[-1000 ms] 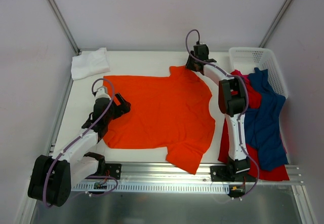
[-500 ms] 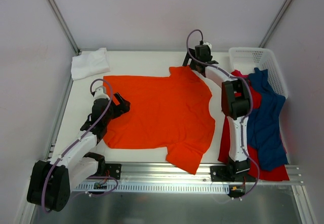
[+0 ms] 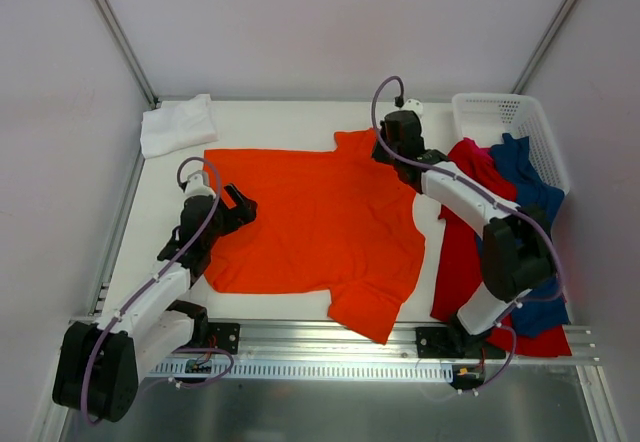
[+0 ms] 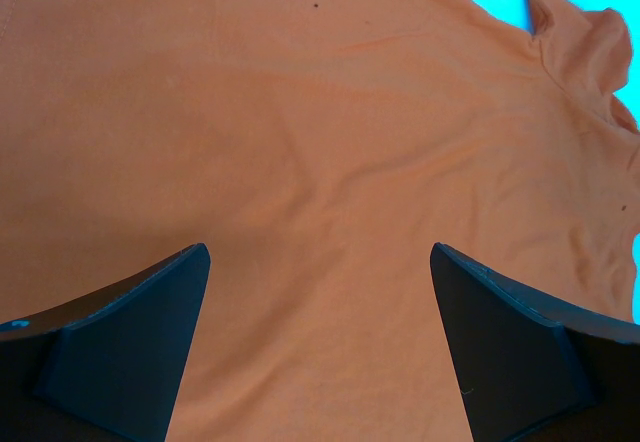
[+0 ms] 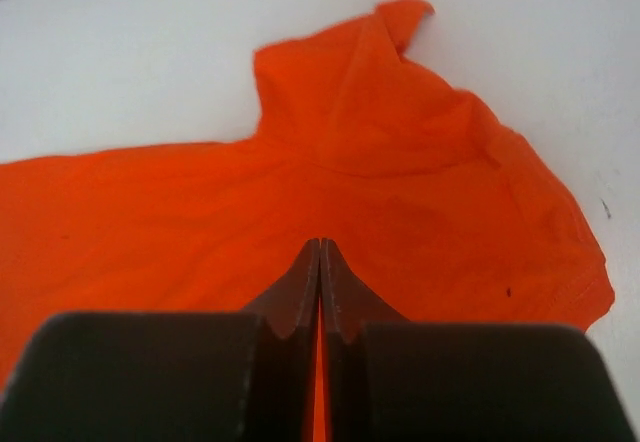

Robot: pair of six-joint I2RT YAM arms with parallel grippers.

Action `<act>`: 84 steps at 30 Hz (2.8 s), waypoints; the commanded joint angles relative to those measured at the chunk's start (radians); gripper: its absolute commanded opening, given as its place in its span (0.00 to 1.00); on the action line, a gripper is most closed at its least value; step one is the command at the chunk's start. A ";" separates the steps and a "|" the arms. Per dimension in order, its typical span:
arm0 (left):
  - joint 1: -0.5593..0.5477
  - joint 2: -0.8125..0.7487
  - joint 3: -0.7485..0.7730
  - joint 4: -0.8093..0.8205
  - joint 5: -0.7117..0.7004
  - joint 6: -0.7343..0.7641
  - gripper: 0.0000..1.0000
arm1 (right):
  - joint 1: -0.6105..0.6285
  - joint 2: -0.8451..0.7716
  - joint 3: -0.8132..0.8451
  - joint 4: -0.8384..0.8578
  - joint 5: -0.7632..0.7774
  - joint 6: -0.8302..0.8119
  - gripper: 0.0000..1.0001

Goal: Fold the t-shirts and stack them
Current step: Fold the tshirt

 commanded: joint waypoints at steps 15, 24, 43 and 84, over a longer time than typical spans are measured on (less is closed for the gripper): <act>-0.007 -0.108 -0.026 -0.031 -0.004 0.003 0.95 | -0.140 0.532 0.463 -0.096 -0.222 0.018 0.01; -0.007 -0.097 -0.019 -0.039 -0.037 0.015 0.95 | -0.195 0.634 0.533 -0.079 -0.302 0.075 0.01; -0.007 0.026 0.010 -0.004 -0.060 0.025 0.94 | -0.284 0.879 0.778 -0.027 -0.486 0.296 0.14; -0.139 -0.050 -0.014 -0.330 0.011 -0.098 0.78 | 0.062 -0.832 -0.516 -0.123 -0.057 0.216 0.99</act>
